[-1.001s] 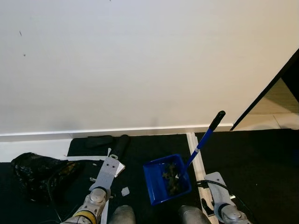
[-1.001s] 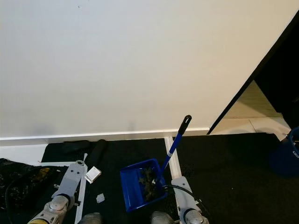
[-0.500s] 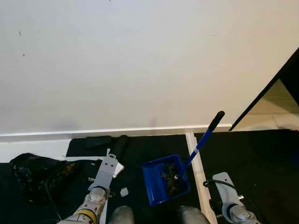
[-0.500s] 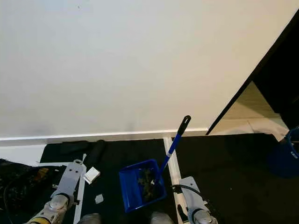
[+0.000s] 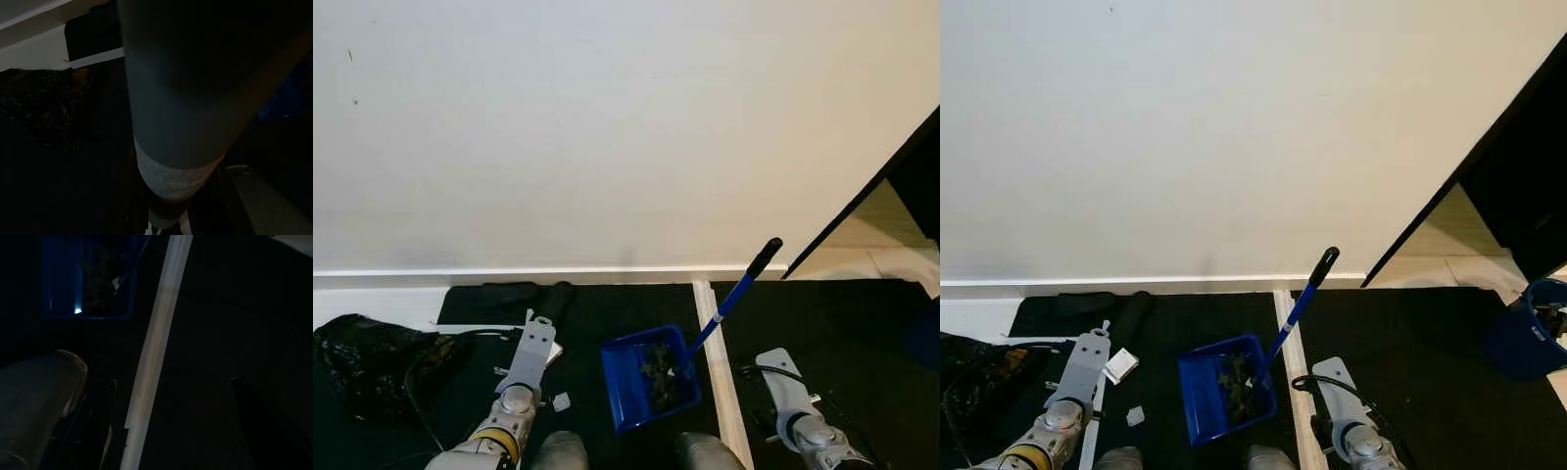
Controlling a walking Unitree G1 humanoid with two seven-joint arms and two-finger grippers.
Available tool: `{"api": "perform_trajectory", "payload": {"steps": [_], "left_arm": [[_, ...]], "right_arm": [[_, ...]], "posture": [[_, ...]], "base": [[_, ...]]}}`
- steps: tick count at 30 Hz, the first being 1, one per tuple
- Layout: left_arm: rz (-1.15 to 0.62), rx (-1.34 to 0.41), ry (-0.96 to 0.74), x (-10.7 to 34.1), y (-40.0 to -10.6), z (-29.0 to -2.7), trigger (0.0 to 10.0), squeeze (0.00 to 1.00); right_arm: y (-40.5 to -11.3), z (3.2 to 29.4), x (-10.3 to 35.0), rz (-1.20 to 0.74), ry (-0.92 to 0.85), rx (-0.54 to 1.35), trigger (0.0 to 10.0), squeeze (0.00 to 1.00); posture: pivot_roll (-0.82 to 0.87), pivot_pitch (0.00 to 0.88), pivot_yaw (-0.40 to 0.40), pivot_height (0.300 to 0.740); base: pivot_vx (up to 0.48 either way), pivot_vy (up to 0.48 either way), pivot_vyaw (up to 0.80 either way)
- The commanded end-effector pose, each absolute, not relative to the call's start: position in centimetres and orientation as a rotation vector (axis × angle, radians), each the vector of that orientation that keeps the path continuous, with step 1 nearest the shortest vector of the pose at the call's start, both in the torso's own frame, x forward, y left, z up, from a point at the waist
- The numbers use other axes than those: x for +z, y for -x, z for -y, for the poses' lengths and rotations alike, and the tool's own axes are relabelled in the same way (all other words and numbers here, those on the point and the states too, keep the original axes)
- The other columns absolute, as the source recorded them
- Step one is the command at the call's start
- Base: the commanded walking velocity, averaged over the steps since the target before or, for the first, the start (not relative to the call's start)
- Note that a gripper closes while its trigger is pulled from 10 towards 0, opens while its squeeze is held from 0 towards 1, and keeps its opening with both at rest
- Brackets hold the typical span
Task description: Sweep floor
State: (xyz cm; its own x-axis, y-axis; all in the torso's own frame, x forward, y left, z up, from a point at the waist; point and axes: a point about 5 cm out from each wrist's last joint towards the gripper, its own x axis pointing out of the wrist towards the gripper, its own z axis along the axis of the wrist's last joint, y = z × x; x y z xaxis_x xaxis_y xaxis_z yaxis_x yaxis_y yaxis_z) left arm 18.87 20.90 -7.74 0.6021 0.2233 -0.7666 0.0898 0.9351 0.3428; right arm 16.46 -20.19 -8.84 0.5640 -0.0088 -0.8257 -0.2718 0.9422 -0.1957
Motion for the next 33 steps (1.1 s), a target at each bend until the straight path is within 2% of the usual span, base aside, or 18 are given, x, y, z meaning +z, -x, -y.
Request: {"api": "perform_trajectory", "payload": {"steps": [1,6,7,9,10,11,12,13,14,15,21,27,28,29,30,32,33], "left_arm": [[-0.970,0.081,-0.333,-8.2,-18.3,-20.5,10.0,0.00],[-0.965,0.086,-0.332,-8.1,-18.5,-20.5,10.0,0.00],[-0.961,0.085,-0.325,-8.0,-18.6,-20.5,4.8,0.00],[-0.959,0.084,-0.319,-8.0,-18.6,-20.5,4.8,0.00],[-0.955,0.082,-0.315,-8.0,-18.5,-20.5,0.8,0.00],[-0.955,0.082,-0.315,-8.0,-18.5,-20.5,0.8,0.00],[-0.958,0.086,-0.313,-8.1,-18.0,-21.1,0.0,0.00],[-0.965,0.088,-0.316,-8.2,-17.6,-21.6,0.0,0.00],[-0.972,0.087,-0.323,-8.3,-17.2,-22.0,3.5,0.00],[-0.981,0.086,-0.336,-8.4,-16.9,-22.3,10.0,0.00],[-0.990,0.079,-0.369,-8.5,-16.1,-23.3,10.0,0.00],[-0.970,0.068,-0.370,-8.3,-16.5,-23.1,10.0,0.00],[-0.963,0.057,-0.356,-8.3,-16.7,-22.9,8.3,0.00],[-0.963,0.057,-0.356,-8.3,-16.7,-22.9,8.3,0.00],[-0.953,0.049,-0.345,-8.3,-16.8,-22.6,0.0,0.00],[-0.944,0.042,-0.340,-8.2,-17.0,-22.2,0.0,0.00],[-0.943,0.045,-0.355,-8.2,-17.2,-22.0,9.0,0.00]], "right_arm": [[-16.0,20.1,-9.1,-0.988,0.312,0.132,10.0,0.00],[-15.5,19.7,-9.4,-0.999,0.298,0.122,10.0,0.00],[-15.2,19.4,-9.5,-1.004,0.296,0.124,10.0,0.00],[-15.0,19.2,-9.6,-1.007,0.295,0.126,10.0,0.00],[-14.8,19.0,-9.7,-1.011,0.295,0.129,10.0,0.00],[-14.8,19.0,-9.7,-1.011,0.295,0.129,10.0,0.00],[-14.4,18.8,-9.9,-1.017,0.293,0.132,10.0,0.00],[-14.0,18.7,-10.0,-1.022,0.292,0.135,10.0,0.00],[-13.7,18.7,-10.1,-1.025,0.290,0.137,10.0,0.00],[-13.3,18.7,-10.2,-1.026,0.289,0.137,10.0,0.00],[-13.2,19.8,-10.1,-1.023,0.286,0.121,10.0,0.00],[-14.3,19.5,-9.8,-1.001,0.283,0.122,10.0,0.00],[-14.4,19.4,-9.7,-0.997,0.283,0.121,10.0,0.00],[-14.4,19.4,-9.7,-0.997,0.283,0.121,10.0,0.00],[-14.5,19.4,-9.7,-0.995,0.283,0.122,10.0,0.00],[-14.5,19.4,-9.7,-0.994,0.286,0.123,10.0,0.00],[-14.5,19.5,-9.7,-0.995,0.292,0.126,10.0,0.00]], "posture": [[0.10,0.000,-0.084,0.740],[0.09,0.000,-0.073,0.740],[0.09,0.000,-0.072,0.740],[0.09,0.000,-0.072,0.740],[0.10,0.002,-0.068,0.740],[0.10,0.002,-0.068,0.740],[0.10,0.017,-0.067,0.740],[0.10,0.023,-0.064,0.740],[0.10,0.023,-0.064,0.740],[0.10,0.027,-0.063,0.740],[0.10,0.048,-0.054,0.740],[0.09,0.053,-0.048,0.740],[0.09,0.052,-0.048,0.740],[0.09,0.052,-0.048,0.740],[0.09,0.049,-0.047,0.740],[0.09,0.049,-0.048,0.740],[0.09,0.047,-0.050,0.740]], "base": [[0.000,0.000,0.00],[0.000,0.000,0.00],[0.000,0.000,0.00],[0.000,0.000,0.00],[0.000,0.000,0.00],[0.000,0.000,0.00],[0.000,0.000,0.00],[0.000,0.000,0.00],[0.000,0.000,0.00],[0.000,0.000,0.00],[0.000,0.000,0.00],[0.000,0.000,0.00],[0.000,0.000,0.00],[0.000,0.000,0.00],[0.000,0.000,0.00],[0.000,0.000,0.00],[0.000,0.000,0.00]]}}
